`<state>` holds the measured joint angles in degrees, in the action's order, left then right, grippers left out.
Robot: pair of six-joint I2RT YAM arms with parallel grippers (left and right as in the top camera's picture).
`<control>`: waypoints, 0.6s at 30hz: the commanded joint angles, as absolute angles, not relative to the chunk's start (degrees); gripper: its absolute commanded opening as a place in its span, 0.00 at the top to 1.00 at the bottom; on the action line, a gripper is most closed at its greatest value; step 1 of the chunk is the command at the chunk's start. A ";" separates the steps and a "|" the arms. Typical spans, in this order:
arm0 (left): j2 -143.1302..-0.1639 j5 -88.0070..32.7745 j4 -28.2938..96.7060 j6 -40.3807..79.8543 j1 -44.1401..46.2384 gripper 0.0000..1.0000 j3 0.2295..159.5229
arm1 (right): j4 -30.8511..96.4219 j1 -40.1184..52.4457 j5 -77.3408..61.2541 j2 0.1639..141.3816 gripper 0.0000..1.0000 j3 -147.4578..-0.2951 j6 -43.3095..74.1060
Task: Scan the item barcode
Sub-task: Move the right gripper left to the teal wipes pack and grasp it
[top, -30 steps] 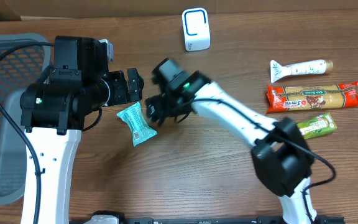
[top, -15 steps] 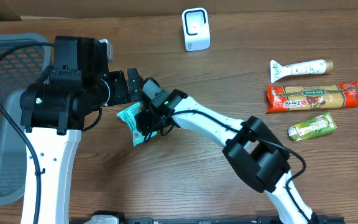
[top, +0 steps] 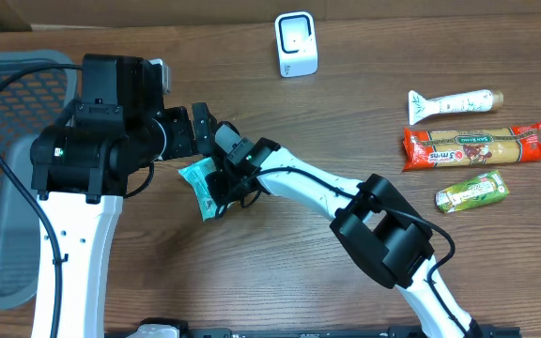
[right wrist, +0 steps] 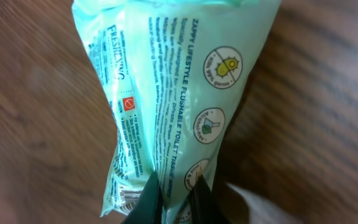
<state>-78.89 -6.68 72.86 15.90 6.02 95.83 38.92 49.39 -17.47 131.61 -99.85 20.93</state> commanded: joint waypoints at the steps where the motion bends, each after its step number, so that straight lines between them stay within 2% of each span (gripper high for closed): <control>1: -79.20 -7.07 72.84 14.79 6.13 0.01 95.83 | 44.12 46.59 -18.15 131.22 0.96 -99.39 21.19; 4: -79.20 -7.07 72.84 14.79 6.13 0.00 95.83 | 48.03 43.83 -16.97 129.01 0.96 -99.39 22.37; 10: -79.20 -7.07 72.84 14.79 6.13 0.00 95.83 | 54.85 39.20 -3.33 123.07 0.96 -99.39 35.35; 16: -79.20 -7.07 72.84 14.79 6.13 0.00 95.83 | 57.41 39.27 -9.54 122.30 0.96 -98.21 36.64; 18: -79.20 -7.07 72.84 14.81 6.13 0.00 95.83 | 57.36 40.01 -11.51 122.41 0.86 -96.77 35.55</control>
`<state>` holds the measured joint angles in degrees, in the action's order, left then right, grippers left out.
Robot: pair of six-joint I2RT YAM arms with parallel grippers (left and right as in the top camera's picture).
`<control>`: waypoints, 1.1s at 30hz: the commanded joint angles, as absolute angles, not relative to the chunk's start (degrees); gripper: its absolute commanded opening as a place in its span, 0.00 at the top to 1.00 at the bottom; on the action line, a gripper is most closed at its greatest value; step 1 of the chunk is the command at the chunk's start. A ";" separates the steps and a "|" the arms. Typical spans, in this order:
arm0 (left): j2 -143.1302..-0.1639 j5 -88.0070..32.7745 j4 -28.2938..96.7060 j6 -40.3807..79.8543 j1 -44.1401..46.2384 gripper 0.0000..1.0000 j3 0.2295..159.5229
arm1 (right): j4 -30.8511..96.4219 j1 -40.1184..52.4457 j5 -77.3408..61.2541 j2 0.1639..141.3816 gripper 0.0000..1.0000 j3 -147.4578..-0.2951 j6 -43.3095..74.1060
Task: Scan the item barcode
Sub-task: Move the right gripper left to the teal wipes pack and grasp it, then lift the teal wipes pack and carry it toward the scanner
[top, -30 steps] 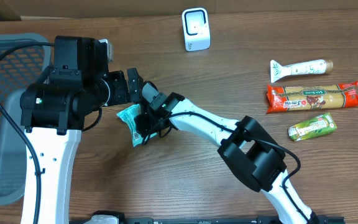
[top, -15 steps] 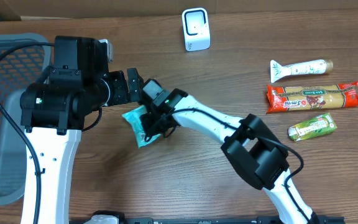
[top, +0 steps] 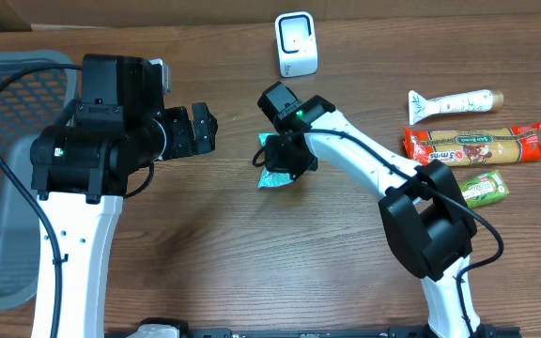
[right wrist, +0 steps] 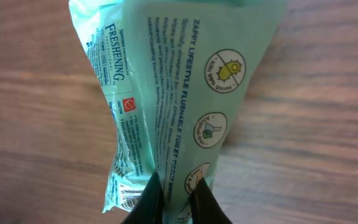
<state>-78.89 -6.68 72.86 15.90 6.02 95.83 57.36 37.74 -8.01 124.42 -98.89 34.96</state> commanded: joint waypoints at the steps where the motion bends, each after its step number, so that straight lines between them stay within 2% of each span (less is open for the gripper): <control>1: -79.20 -7.07 72.84 14.79 6.13 0.00 95.83 | 57.39 40.14 -11.70 122.41 0.80 -96.23 34.81; 6: -79.20 -7.07 72.84 14.81 6.13 0.00 95.83 | 58.02 38.68 -12.43 122.13 0.54 -96.12 30.76; 10: -79.20 -7.07 72.84 14.79 6.13 0.00 95.83 | 57.25 33.91 -19.09 121.49 0.39 -96.12 24.82; 15: -79.20 -7.07 72.84 14.79 6.13 0.00 95.83 | 54.52 26.96 -31.66 121.51 0.39 -93.41 20.71; 23: -79.20 -7.07 72.84 14.79 6.13 0.01 95.83 | 42.78 26.68 -38.41 121.51 0.41 -81.65 26.06; 33: -79.20 -7.07 72.84 14.81 6.13 0.00 95.83 | 26.37 31.03 -32.95 121.54 0.40 -71.64 42.44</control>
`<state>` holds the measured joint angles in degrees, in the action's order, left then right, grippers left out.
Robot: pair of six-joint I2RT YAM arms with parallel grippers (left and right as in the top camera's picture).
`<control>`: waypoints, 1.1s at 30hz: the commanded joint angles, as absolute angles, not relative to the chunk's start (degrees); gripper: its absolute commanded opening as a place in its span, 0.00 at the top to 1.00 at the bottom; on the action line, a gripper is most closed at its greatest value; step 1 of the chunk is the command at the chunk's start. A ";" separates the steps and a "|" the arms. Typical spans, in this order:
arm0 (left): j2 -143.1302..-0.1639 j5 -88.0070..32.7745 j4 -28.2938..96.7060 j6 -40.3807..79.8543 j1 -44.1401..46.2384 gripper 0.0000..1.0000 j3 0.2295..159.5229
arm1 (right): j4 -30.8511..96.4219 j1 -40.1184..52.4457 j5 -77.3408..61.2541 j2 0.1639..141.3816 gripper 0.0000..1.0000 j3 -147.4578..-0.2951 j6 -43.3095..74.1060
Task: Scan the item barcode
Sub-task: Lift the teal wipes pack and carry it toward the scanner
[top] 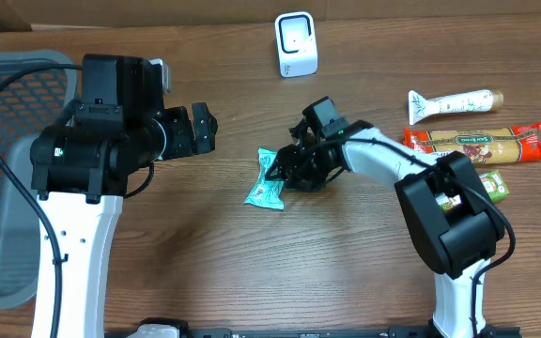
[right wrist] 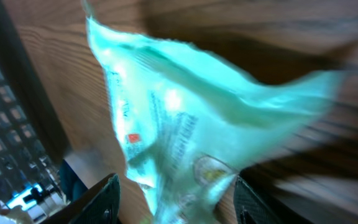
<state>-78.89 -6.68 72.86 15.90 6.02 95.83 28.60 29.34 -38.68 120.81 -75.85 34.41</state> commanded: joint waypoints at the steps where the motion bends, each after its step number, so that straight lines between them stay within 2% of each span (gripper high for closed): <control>1: -79.20 -7.07 72.86 14.81 6.13 0.01 95.83 | 24.75 31.46 -31.46 121.62 0.40 -70.52 44.12; 4: -79.20 -7.07 72.84 14.79 6.13 0.01 95.83 | 20.21 32.47 -28.03 121.62 0.41 -67.07 47.44; 9: -79.20 -7.07 72.84 14.79 6.13 0.00 95.83 | 16.82 32.23 -28.14 121.62 0.61 -64.77 47.83; 15: -79.20 -7.07 72.84 14.79 6.13 0.01 95.83 | 12.93 31.07 -34.92 121.62 0.82 -64.77 40.64; 17: -79.20 -7.07 72.84 14.79 6.13 0.00 95.83 | 12.03 30.50 -37.71 121.62 0.96 -64.84 38.46; 24: -79.20 -7.07 72.86 14.81 6.13 0.01 95.83 | 15.97 26.57 -48.16 118.56 0.96 -66.96 31.53; 33: -79.20 -7.07 72.84 14.79 6.13 0.01 95.83 | 29.12 20.43 -45.89 95.37 0.96 -67.26 26.94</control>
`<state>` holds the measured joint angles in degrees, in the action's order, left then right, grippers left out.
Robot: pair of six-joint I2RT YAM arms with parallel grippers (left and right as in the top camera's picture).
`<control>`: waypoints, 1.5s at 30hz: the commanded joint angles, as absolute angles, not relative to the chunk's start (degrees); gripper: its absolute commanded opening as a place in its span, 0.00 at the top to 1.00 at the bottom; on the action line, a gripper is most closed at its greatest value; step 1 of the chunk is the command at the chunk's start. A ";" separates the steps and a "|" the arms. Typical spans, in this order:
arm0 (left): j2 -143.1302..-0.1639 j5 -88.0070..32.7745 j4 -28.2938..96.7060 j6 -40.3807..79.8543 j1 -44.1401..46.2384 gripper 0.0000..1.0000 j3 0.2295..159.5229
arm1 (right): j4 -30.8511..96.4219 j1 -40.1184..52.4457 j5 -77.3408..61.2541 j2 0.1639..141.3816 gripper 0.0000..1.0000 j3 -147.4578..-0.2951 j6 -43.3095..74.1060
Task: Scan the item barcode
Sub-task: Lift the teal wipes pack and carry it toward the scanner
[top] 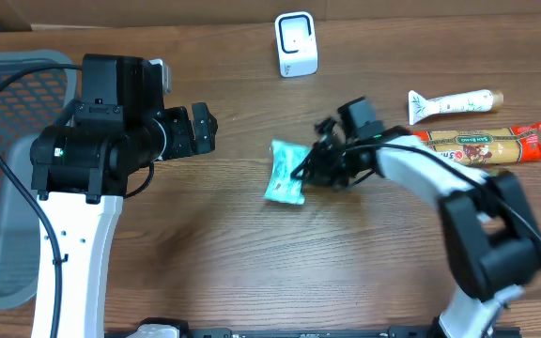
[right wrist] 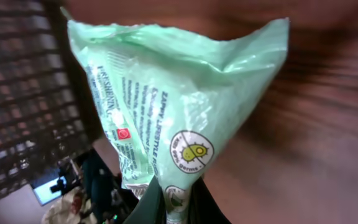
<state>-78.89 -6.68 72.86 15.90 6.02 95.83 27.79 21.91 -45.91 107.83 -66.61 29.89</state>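
A pale green wipes packet (top: 284, 173) is at the table's middle, below the white scanner (top: 296, 44) that stands at the back. My right gripper (top: 302, 172) reaches in from the right and is shut on the packet's right end. In the right wrist view the packet (right wrist: 166, 93) fills the frame, printed side toward the camera, with the right gripper (right wrist: 168, 208) pinching its lower edge. No barcode shows. My left gripper (top: 202, 129) hangs open at the left with nothing in it, well apart from the packet.
A grey mesh basket stands at the far left. A white tube (top: 454, 103) and a red packet (top: 472, 144) lie at the right, beside my right arm. A cardboard wall runs along the table's back edge.
The right jaws stood apart around the packet; now they are shut on its edge. The packet has shifted a little to the right and the wrist has moved right with it. The left arm is unchanged.
My right gripper first held the packet close to the left gripper. Then it held it nearer the middle, below the scanner. Then its jaws were apart with the packet between them. Now it grips the packet again at the table's middle.
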 commanded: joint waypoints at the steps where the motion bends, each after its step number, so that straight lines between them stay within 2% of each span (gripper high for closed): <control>1: -79.20 -7.07 72.84 14.79 6.13 0.00 95.83 | 29.93 20.12 -44.58 92.86 0.96 -67.26 26.94; 10: -79.20 -7.07 72.86 14.81 6.13 0.00 95.83 | 42.54 19.92 -23.46 74.24 0.96 -74.06 28.69; 14: -79.20 -7.07 72.84 14.79 6.13 0.00 95.83 | 48.27 19.92 -17.32 72.75 0.96 -78.78 28.42; 23: -79.20 -7.07 72.84 14.79 6.13 0.00 95.83 | 49.12 19.92 -12.23 73.25 0.96 -80.73 28.67; 26: -79.20 -7.07 72.84 14.81 6.13 0.00 95.83 | 53.87 19.92 -8.43 76.29 0.96 -87.81 28.05; 32: -79.20 -7.07 72.84 14.81 6.13 0.00 95.83 | 66.98 21.15 1.91 91.29 0.96 -114.56 21.61; 34: -79.20 -7.07 72.84 14.79 6.13 0.00 95.83 | 68.77 22.68 9.10 96.95 0.96 -121.78 19.59; 39: -79.20 -7.07 72.84 14.79 6.13 0.00 95.83 | 63.00 26.28 26.87 106.83 0.96 -126.45 13.56; 45: -79.20 -7.07 72.84 14.79 6.13 0.00 95.83 | 48.38 30.06 49.74 117.84 0.96 -126.43 0.40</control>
<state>-78.89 -6.68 72.86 15.90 6.02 95.81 52.95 28.38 31.40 113.99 -125.47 10.41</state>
